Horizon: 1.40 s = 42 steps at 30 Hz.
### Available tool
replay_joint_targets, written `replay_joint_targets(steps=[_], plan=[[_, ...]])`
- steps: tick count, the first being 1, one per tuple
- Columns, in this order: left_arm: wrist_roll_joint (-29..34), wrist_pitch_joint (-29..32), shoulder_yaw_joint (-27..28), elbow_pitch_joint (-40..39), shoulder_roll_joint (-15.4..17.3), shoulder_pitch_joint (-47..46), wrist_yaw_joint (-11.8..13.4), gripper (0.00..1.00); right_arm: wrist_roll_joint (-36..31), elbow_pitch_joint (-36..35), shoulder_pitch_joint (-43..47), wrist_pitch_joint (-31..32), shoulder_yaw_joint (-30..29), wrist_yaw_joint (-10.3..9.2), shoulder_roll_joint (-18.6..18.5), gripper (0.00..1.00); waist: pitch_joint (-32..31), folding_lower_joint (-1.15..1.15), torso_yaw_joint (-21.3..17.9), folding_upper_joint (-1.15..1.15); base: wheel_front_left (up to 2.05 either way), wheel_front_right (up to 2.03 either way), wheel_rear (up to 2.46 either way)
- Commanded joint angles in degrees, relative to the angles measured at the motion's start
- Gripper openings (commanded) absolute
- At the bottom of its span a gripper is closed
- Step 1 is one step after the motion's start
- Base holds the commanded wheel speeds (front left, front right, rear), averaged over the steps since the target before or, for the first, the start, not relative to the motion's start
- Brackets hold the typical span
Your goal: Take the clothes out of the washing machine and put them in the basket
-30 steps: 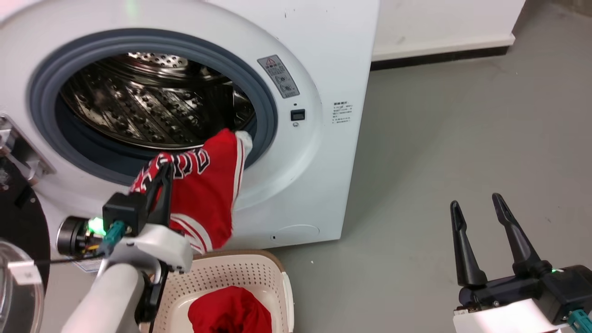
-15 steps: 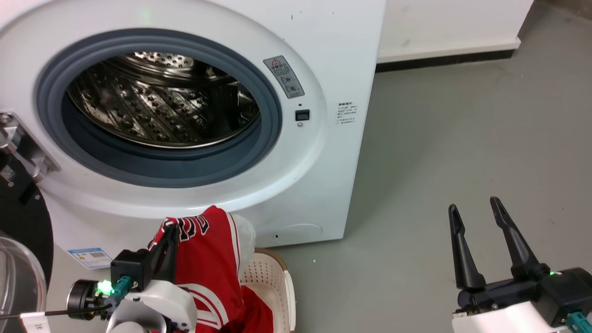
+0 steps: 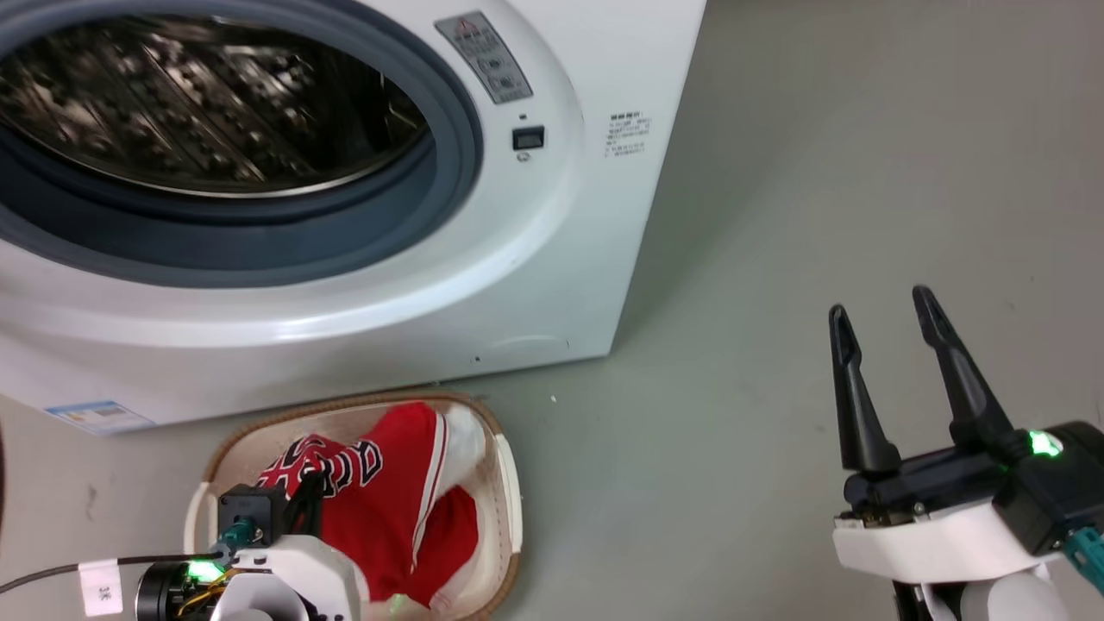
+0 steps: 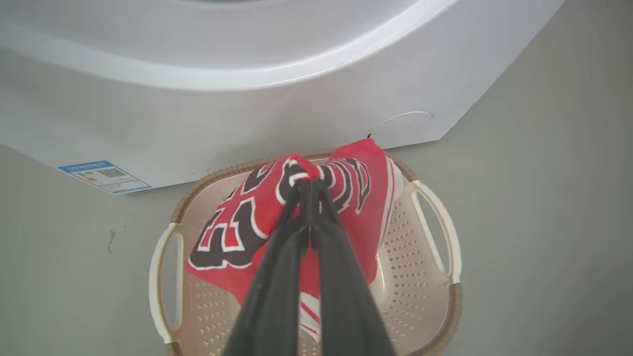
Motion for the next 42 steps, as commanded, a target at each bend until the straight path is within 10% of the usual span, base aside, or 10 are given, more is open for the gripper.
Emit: replay_joint_targets(steps=[1, 29, 30, 31, 42], plan=[[-0.27, -0.33, 0.26, 2.01, -0.41, -1.38, -0.69, 0.0, 0.29, -0.3, -1.5, -0.11, 0.14, -0.04, 0.01, 1.0, 3.55, -0.01, -1.4, 0.0, 0.0, 0.0, 0.0], [-0.11, -0.22, 1.38, 35.64, -6.0, -23.34, -3.67, 0.0, 2.56, -2.42, -13.2, -0.11, 1.71, -0.04, 0.02, 1.0, 25.7, -0.01, -4.28, 0.0, 0.0, 0.0, 0.0], [0.06, -0.27, 1.29, 35.8, -6.0, -23.79, -3.37, 0.07, 2.56, -2.34, -13.4, -0.11, 1.66, -0.04, 0.02, 1.0, 25.85, -0.01, -4.2, 0.0, 0.0, 0.0, 0.0], [0.2, -0.3, 1.12, 35.95, -6.11, -24.01, -3.31, 1.0, 2.61, -2.21, -13.48, -0.12, 1.63, -0.04, 0.02, 1.0, 25.89, -0.01, -4.09, 0.0, 0.0, 0.0, 0.0], [2.44, -0.35, 0.28, 32.07, -7.45, -20.19, -3.1, 1.0, 1.57, -0.32, -11.09, -0.11, 0.71, -0.04, 0.02, 1.0, 20.03, -0.01, -1.11, 0.0, 0.0, 0.0, 0.0]])
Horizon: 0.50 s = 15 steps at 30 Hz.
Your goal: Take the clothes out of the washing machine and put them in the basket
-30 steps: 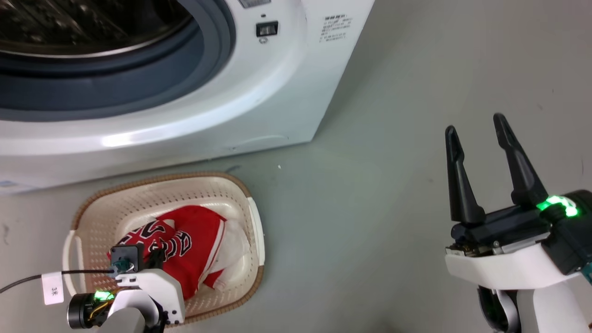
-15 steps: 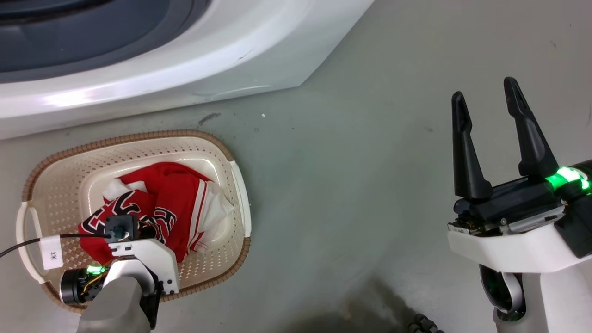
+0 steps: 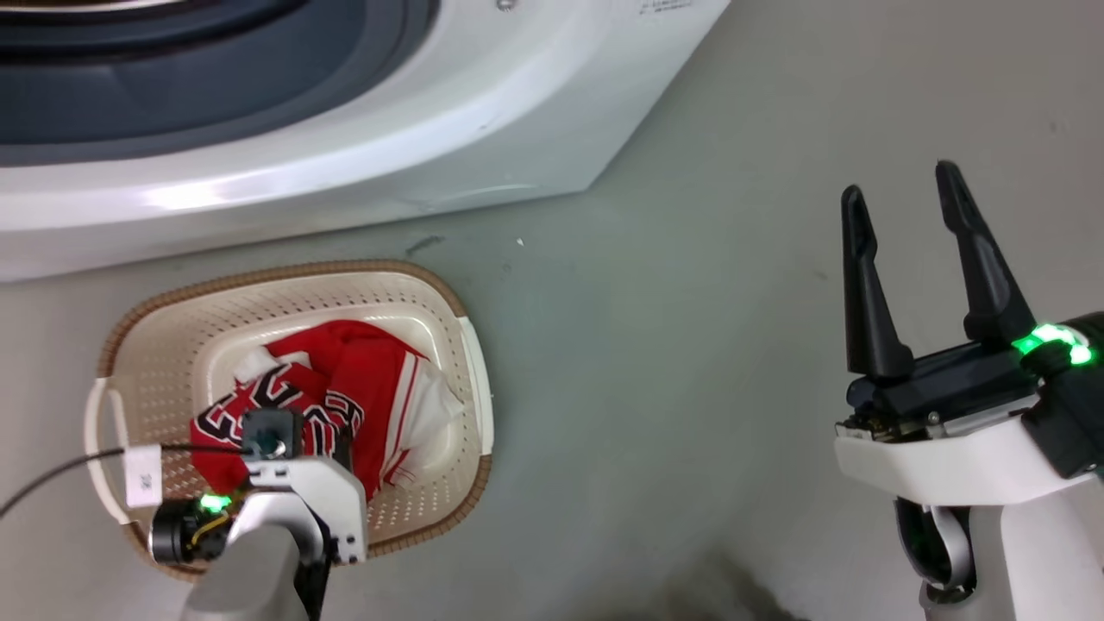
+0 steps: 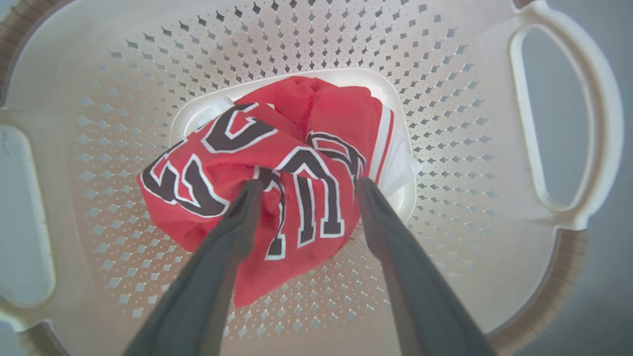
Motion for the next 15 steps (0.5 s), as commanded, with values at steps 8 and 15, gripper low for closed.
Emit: replay_joint_targets(steps=[8, 15], plan=[[3.14, -0.13, 2.92, -9.59, -0.8, 7.99, 1.5, 1.0, -1.5, 1.76, 4.19, -0.11, -0.17, -0.04, 0.01, 1.0, -9.25, -0.01, 3.94, 0.0, 0.0, 0.0, 0.0], [8.08, -0.14, 8.08, -20.82, -2.01, 15.26, 3.07, 1.0, -2.36, 3.0, 7.61, -0.11, -0.54, -0.04, 0.01, 1.0, -15.42, -0.01, 6.28, 0.0, 0.0, 0.0, 0.0]])
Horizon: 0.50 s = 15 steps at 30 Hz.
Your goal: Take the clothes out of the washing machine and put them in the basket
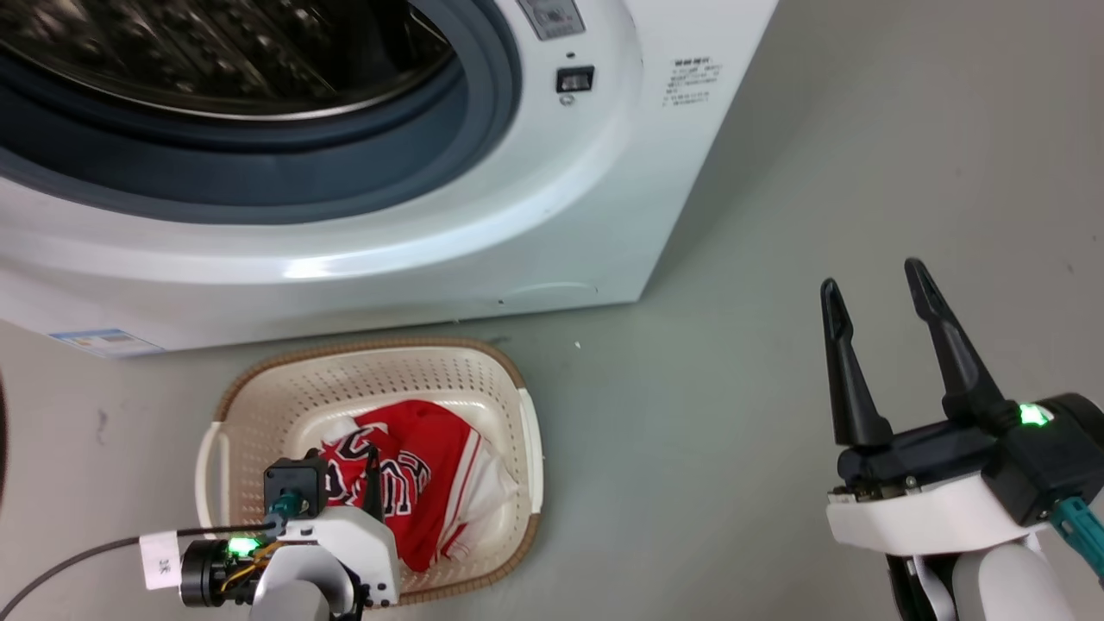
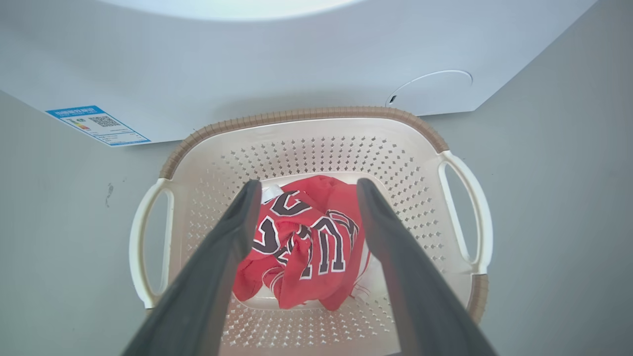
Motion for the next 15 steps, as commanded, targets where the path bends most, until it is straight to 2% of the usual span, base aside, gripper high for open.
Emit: replay_joint_targets(steps=[1, 15], plan=[[0.8, -0.14, 0.68, -1.3, -0.32, 1.44, 0.3, 1.0, -0.34, 0.18, 0.96, -0.11, -0.16, -0.04, -0.02, 1.0, -2.79, 0.0, 1.73, 0.0, 0.0, 0.0, 0.0], [10.7, -0.14, 11.5, -22.73, -4.17, 13.08, -0.06, 1.0, -0.73, 1.62, 7.75, -0.11, -1.95, -0.04, -0.01, 1.0, -12.22, 0.0, 5.16, 0.0, 0.0, 0.0, 0.0]])
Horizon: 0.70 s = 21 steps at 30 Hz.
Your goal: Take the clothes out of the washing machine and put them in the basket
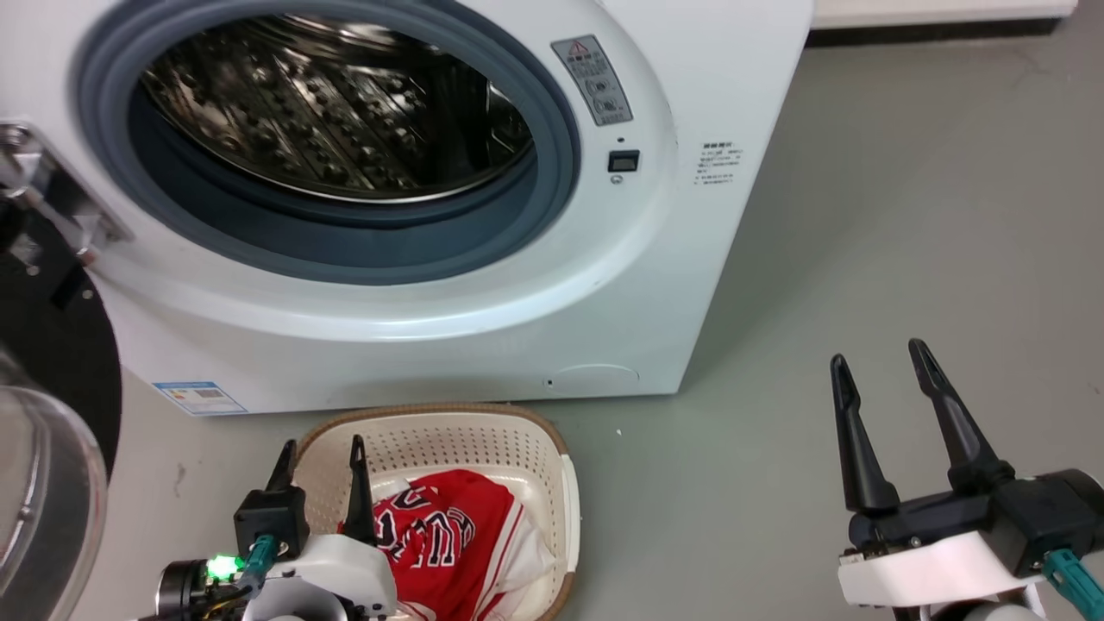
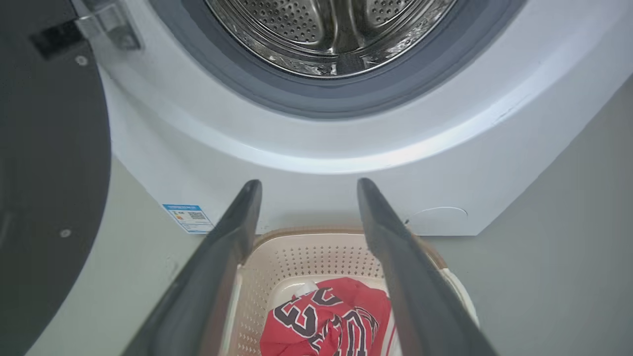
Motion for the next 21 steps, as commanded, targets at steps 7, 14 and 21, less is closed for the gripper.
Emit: replay_joint_targets(steps=[7, 14, 21], plan=[[3.43, -0.14, 2.99, -9.83, -2.06, 4.87, -0.39, 1.0, 0.37, 0.43, 3.09, -0.11, -0.78, -0.04, 0.02, 1.0, -4.46, 0.01, 1.84, 0.0, 0.0, 0.0, 0.0], [5.24, -0.14, 3.56, -17.64, -2.93, 9.14, -0.62, 1.0, 1.13, 0.4, 5.71, -0.11, -2.04, -0.04, 0.02, 1.0, -7.6, 0.01, 2.01, 0.0, 0.0, 0.0, 0.0], [5.96, -0.14, 2.78, -22.22, -3.27, 11.96, -1.1, 1.0, 2.03, -0.46, 7.75, -0.11, -3.14, -0.04, 0.02, 1.0, -9.61, 0.01, 1.79, 0.0, 0.0, 0.0, 0.0]])
